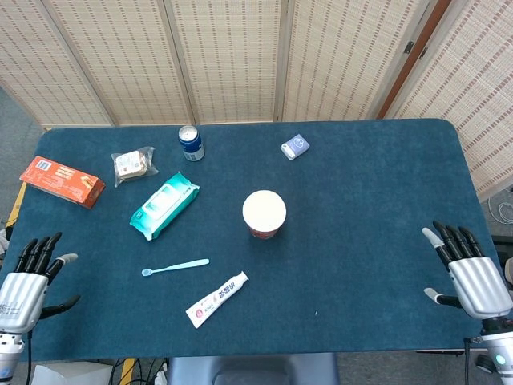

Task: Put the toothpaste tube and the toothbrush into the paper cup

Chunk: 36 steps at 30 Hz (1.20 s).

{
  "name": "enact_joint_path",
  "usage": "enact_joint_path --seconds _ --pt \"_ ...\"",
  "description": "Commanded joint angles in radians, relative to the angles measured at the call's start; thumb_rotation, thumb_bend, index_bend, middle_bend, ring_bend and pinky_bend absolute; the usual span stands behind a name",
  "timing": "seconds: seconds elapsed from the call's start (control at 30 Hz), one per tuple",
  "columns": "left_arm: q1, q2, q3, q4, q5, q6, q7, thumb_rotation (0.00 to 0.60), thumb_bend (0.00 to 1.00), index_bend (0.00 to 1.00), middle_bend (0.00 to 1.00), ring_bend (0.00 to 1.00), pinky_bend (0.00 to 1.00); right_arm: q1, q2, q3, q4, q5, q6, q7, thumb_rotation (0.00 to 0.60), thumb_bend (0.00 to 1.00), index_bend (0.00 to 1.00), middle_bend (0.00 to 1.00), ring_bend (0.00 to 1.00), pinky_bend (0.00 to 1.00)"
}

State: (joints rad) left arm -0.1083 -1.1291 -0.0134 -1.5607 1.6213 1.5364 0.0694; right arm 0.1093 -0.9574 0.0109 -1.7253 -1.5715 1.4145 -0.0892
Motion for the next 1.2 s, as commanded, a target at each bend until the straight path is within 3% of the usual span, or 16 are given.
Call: enact_joint_path --seconds 0.03,0.43,0.77,1.2 --pt "-0.001 0.000 0.000 0.000 0.001 -0.001 0.000 0.600 0.00 0.29 0.00 0.00 0.00 0.000 0.001 0.001 0.000 0.001 0.001 0.002 0.600 0.00 0.07 0.00 0.00 0.05" --pt "-0.016 0.018 0.011 -0.024 0.023 -0.019 -0.054 0.600 0.00 0.29 0.00 0.00 0.00 0.000 0.002 0.001 0.001 0.000 0.002 0.005 0.600 0.00 0.07 0.00 0.00 0.05" --pt "-0.093 0.107 0.032 -0.169 0.085 -0.122 -0.088 0.600 0.00 0.29 0.00 0.00 0.00 -0.002 0.003 0.001 0.001 0.000 0.006 0.011 0.600 0.00 0.07 0.00 0.00 0.05" --pt "-0.171 0.102 0.043 -0.227 0.090 -0.267 0.028 0.600 0.00 0.29 0.00 0.00 0.00 -0.003 0.005 0.009 0.001 0.002 0.017 0.024 0.600 0.00 0.07 0.00 0.00 0.05"
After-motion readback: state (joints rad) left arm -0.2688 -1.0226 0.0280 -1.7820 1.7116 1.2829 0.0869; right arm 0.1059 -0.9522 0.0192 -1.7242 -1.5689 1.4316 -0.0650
